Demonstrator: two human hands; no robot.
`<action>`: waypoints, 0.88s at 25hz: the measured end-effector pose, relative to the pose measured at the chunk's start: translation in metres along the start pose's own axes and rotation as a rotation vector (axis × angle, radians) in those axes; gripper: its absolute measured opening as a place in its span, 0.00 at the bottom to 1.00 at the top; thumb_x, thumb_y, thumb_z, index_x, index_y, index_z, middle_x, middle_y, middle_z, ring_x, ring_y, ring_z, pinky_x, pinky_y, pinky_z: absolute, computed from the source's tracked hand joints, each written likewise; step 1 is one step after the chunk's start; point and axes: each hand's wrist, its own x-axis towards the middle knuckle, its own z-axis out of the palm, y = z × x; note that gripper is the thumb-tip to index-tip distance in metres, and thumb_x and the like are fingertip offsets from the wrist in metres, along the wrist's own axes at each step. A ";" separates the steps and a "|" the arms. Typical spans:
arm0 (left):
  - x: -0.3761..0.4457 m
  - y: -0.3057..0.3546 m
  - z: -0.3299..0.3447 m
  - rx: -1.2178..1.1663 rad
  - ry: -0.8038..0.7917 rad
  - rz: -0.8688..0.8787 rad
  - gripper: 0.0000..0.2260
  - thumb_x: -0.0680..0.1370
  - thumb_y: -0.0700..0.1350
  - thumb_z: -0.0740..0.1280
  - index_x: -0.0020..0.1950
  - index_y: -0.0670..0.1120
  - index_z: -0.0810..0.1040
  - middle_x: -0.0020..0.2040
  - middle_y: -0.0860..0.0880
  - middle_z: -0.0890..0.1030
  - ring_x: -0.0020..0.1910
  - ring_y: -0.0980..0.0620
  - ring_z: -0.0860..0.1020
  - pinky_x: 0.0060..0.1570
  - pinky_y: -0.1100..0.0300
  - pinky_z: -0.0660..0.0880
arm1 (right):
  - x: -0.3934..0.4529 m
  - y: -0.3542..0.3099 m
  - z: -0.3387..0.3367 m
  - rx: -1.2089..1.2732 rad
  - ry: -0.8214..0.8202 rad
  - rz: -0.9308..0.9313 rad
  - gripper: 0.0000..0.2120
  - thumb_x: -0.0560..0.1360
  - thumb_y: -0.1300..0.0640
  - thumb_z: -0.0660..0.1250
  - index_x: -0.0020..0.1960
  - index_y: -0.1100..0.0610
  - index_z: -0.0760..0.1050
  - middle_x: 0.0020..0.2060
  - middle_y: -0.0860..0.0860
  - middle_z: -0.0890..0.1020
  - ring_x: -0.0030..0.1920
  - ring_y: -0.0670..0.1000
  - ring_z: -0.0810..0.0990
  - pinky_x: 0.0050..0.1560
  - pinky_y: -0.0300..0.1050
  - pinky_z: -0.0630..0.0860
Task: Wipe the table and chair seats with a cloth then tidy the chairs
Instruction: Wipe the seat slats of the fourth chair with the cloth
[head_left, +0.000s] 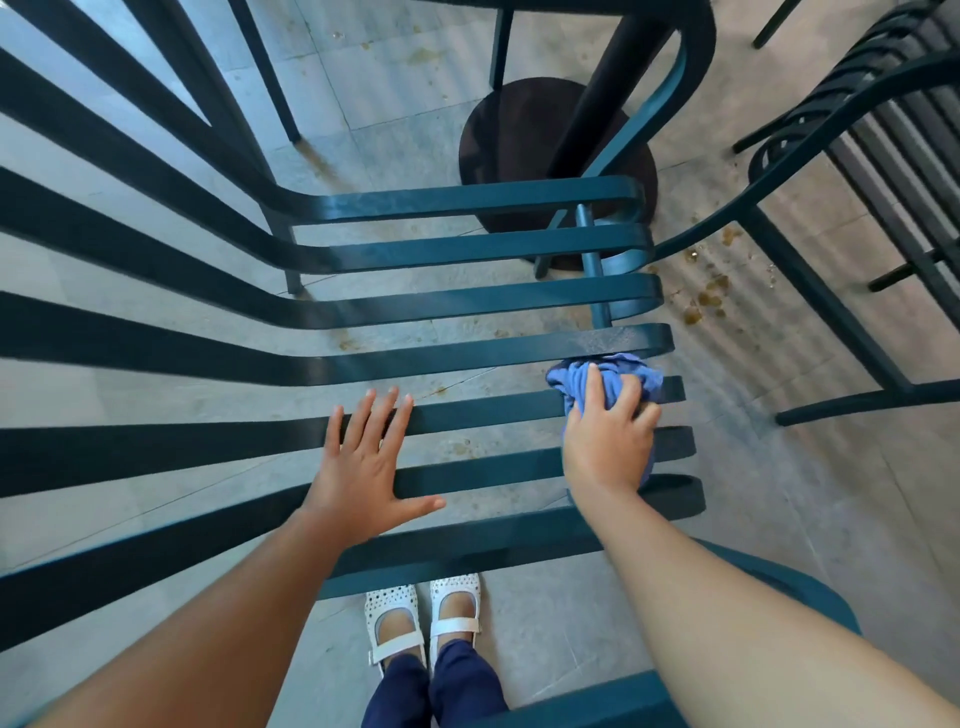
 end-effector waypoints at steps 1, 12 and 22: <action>-0.004 -0.004 -0.001 0.027 -0.036 -0.016 0.49 0.66 0.79 0.45 0.76 0.47 0.42 0.77 0.43 0.52 0.76 0.41 0.48 0.73 0.40 0.45 | -0.006 -0.006 -0.004 -0.023 -0.047 -0.009 0.29 0.65 0.56 0.77 0.64 0.56 0.75 0.57 0.64 0.75 0.44 0.65 0.74 0.41 0.52 0.76; -0.043 -0.007 -0.020 -0.091 -0.077 -0.113 0.55 0.64 0.67 0.71 0.77 0.45 0.43 0.73 0.43 0.57 0.71 0.42 0.59 0.70 0.49 0.55 | -0.076 -0.051 -0.021 -0.377 -0.475 -0.722 0.33 0.76 0.35 0.39 0.76 0.49 0.37 0.72 0.54 0.30 0.75 0.63 0.41 0.71 0.63 0.41; -0.043 -0.013 -0.013 0.016 -0.081 -0.041 0.50 0.68 0.59 0.68 0.76 0.47 0.37 0.70 0.40 0.58 0.68 0.44 0.62 0.66 0.54 0.61 | -0.094 -0.111 0.021 -0.256 -0.516 -1.190 0.29 0.80 0.45 0.51 0.77 0.57 0.52 0.76 0.60 0.50 0.75 0.62 0.48 0.73 0.58 0.40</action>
